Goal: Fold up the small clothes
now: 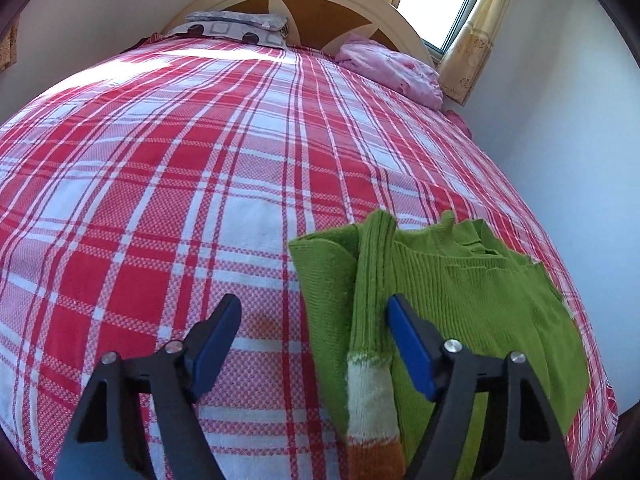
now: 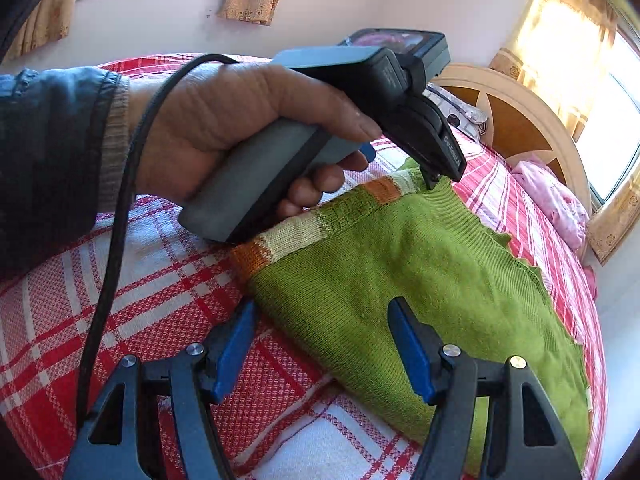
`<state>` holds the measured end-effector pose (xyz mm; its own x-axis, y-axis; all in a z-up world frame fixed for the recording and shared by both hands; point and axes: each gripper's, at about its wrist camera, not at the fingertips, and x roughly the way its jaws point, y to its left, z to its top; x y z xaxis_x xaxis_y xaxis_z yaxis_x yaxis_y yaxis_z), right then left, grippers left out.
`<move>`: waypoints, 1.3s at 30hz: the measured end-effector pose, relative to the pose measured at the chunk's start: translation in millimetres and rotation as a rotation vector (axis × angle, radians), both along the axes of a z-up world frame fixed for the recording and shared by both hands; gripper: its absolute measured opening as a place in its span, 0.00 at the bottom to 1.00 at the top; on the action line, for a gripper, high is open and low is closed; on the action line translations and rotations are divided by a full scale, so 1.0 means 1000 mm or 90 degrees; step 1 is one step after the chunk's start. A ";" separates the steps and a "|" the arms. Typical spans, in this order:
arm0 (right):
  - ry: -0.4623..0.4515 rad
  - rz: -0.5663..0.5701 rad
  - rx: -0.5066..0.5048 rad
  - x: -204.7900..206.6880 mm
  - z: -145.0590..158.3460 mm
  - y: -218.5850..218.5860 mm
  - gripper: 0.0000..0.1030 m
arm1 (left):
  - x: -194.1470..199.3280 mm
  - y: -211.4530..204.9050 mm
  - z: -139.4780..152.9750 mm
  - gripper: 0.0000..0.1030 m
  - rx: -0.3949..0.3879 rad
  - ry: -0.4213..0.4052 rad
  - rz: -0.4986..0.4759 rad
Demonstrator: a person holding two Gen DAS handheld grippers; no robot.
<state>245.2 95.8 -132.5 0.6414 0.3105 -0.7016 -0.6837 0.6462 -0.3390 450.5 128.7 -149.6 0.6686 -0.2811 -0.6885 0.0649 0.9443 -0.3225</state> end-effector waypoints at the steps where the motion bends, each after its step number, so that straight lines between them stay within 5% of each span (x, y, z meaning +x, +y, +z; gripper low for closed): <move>1: -0.001 0.000 0.000 0.003 0.000 0.000 0.65 | 0.000 -0.002 -0.001 0.75 0.004 -0.002 0.000; 14: -0.014 -0.002 -0.021 0.000 -0.001 0.013 0.64 | 0.003 -0.013 -0.006 0.68 0.040 -0.005 -0.018; 19: -0.013 0.034 -0.038 -0.006 -0.002 0.025 0.34 | 0.002 -0.016 -0.006 0.43 0.022 -0.013 -0.051; 24: -0.026 0.051 -0.054 -0.013 -0.005 0.031 0.23 | 0.004 -0.009 -0.008 0.25 -0.034 -0.011 -0.066; 30: 0.015 0.044 -0.006 -0.001 0.004 0.019 0.10 | 0.005 -0.001 -0.011 0.14 -0.088 -0.007 -0.070; 39: 0.107 0.015 0.127 0.024 0.023 -0.016 0.08 | 0.008 0.011 -0.016 0.13 -0.162 0.007 -0.074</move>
<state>269.0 80.2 -109.8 0.5123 0.4671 -0.7207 -0.7350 0.6725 -0.0866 458.8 139.7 -166.0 0.6142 -0.5202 -0.5934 0.1637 0.8196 -0.5490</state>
